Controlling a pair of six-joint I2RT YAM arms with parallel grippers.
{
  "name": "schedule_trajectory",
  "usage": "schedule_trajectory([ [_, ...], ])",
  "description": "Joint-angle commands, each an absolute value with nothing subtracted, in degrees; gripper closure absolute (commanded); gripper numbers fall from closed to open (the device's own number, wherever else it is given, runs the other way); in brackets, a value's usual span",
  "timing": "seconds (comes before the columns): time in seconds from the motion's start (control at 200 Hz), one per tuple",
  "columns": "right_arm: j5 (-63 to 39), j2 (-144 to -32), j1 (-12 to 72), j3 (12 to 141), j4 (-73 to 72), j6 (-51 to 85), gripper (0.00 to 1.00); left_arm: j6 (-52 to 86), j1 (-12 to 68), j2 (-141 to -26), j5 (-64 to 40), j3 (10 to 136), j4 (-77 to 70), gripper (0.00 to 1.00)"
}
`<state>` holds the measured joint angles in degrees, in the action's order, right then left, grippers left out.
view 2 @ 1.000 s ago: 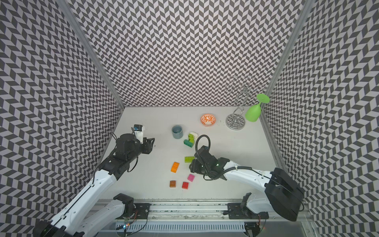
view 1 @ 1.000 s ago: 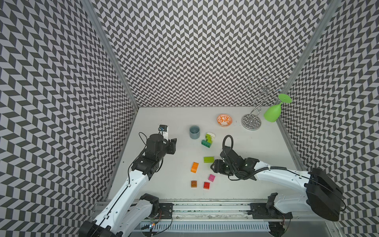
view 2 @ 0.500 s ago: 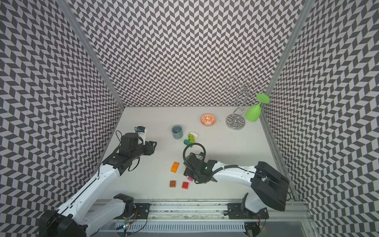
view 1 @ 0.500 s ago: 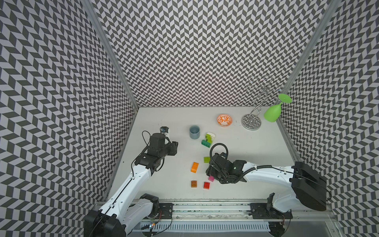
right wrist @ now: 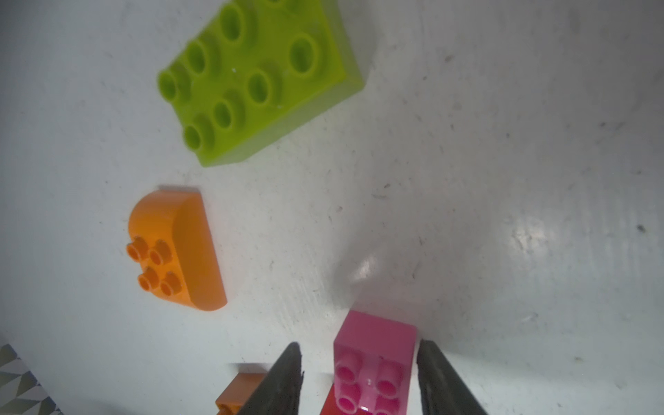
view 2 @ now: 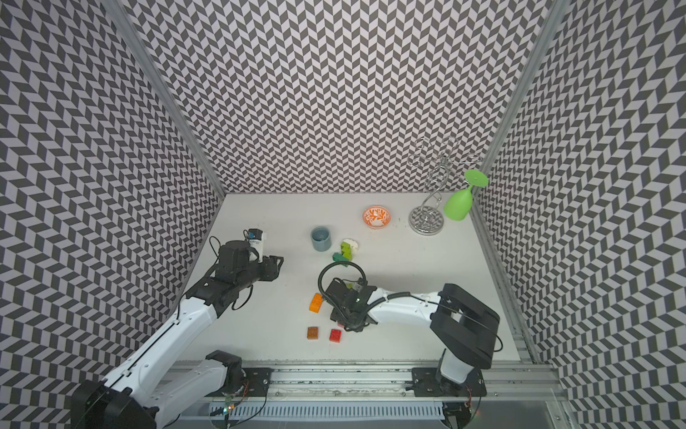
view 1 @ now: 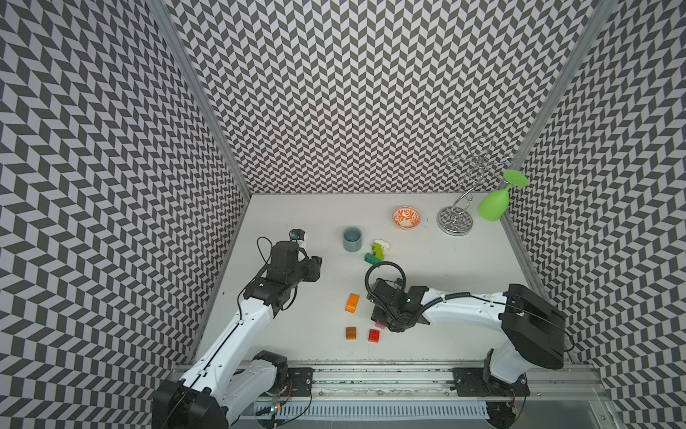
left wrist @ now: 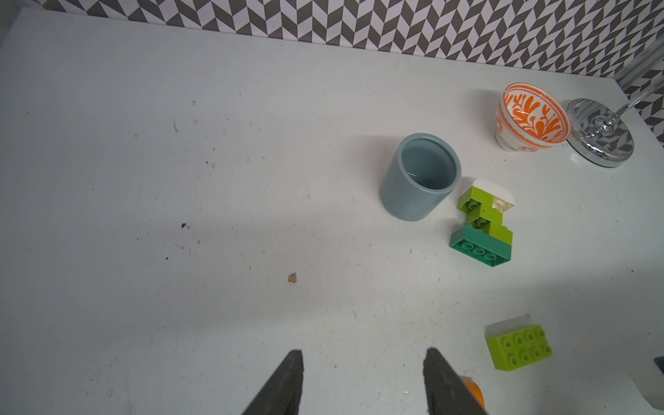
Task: Assemble the letter s with lego
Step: Pick up the lego brick from the center of the board.
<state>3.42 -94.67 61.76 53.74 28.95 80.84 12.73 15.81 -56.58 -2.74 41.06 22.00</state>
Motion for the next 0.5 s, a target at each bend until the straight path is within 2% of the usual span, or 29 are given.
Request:
schedule_trajectory([
  [0.0, 5.08, -95.61, 62.21, 55.19, 30.74, 81.81, 0.52, 12.79, 15.38, -55.96, -3.02, 42.68, 22.69, 0.44],
  [0.496, 4.48, -100.51, 62.16, 59.70, 35.33, 79.12, 0.70, 12.72, 14.68, -55.84, -3.34, 42.56, 22.77, 0.44],
])
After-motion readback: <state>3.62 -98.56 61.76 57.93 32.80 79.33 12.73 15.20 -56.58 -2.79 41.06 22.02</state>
